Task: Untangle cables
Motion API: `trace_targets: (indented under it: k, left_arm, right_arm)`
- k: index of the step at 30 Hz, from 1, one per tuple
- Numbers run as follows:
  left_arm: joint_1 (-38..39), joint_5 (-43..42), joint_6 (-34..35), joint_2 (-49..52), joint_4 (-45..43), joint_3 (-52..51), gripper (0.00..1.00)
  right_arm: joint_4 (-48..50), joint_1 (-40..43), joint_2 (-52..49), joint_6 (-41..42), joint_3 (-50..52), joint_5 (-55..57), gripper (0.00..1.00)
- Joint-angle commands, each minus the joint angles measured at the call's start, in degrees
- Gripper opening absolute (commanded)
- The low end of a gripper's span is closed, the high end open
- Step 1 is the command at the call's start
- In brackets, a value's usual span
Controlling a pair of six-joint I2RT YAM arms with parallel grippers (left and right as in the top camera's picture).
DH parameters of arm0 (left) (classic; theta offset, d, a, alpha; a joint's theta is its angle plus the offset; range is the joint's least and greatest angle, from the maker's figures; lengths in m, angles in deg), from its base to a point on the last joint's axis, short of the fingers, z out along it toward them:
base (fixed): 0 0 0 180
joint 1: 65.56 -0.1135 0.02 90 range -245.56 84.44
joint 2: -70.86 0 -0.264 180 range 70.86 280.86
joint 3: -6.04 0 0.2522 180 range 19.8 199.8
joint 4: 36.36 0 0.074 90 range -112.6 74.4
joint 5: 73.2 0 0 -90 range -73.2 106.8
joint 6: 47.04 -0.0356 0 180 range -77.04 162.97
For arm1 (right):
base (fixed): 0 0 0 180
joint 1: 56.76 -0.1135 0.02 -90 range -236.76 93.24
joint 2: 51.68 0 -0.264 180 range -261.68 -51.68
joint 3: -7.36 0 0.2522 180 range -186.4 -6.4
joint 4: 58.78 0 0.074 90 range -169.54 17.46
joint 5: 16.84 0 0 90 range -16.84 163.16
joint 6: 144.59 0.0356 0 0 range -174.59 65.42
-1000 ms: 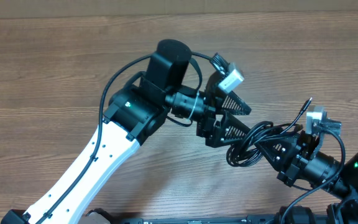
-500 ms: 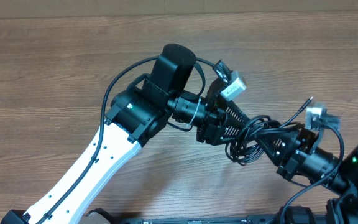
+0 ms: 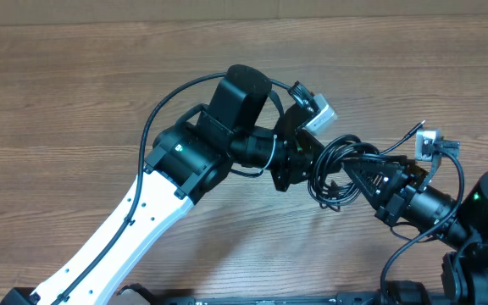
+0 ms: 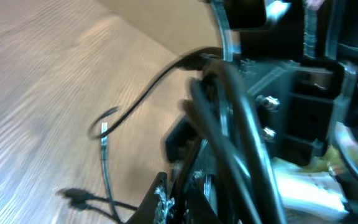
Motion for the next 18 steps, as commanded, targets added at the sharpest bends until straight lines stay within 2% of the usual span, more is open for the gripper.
trace_targets:
  k: [1, 2, 5, 9, 14, 15, 18]
  left_arm:
    - [-0.39, 20.72, 10.51, 0.02, 1.38, 0.76, 0.04]
    - [-0.39, 26.45, 14.08, 0.02, 2.95, 0.76, 0.04]
    - [-0.39, 34.73, 18.99, 0.02, 6.32, 0.76, 0.04]
    - [-0.42, 42.53, 23.87, 0.02, 10.21, 0.76, 0.04]
    - [-0.5, 48.72, 34.12, 0.02, 13.86, 0.76, 0.04]
    - [-0.5, 50.1, 39.28, 0.02, 15.04, 0.76, 0.04]
    - [-1.05, 50.12, 47.32, 0.02, 16.44, 0.76, 0.04]
  right_arm:
    - [0.83, -0.2, 1.22, 0.11, -0.61, -2.82, 0.04]
    - [0.83, -0.2, 1.22, 0.11, -0.61, -2.8, 0.04]
    - [0.83, -0.2, 1.22, 0.11, -0.61, -2.64, 0.04]
    - [0.83, -0.2, 1.22, 0.11, -0.61, -2.62, 0.04]
    - [0.83, -0.2, 1.22, 0.04, -0.61, -2.62, 0.04]
    - [0.83, -0.2, 1.22, -0.11, -0.61, -2.62, 0.04]
    - [0.83, -0.2, 1.22, -0.11, -0.61, -2.64, 0.04]
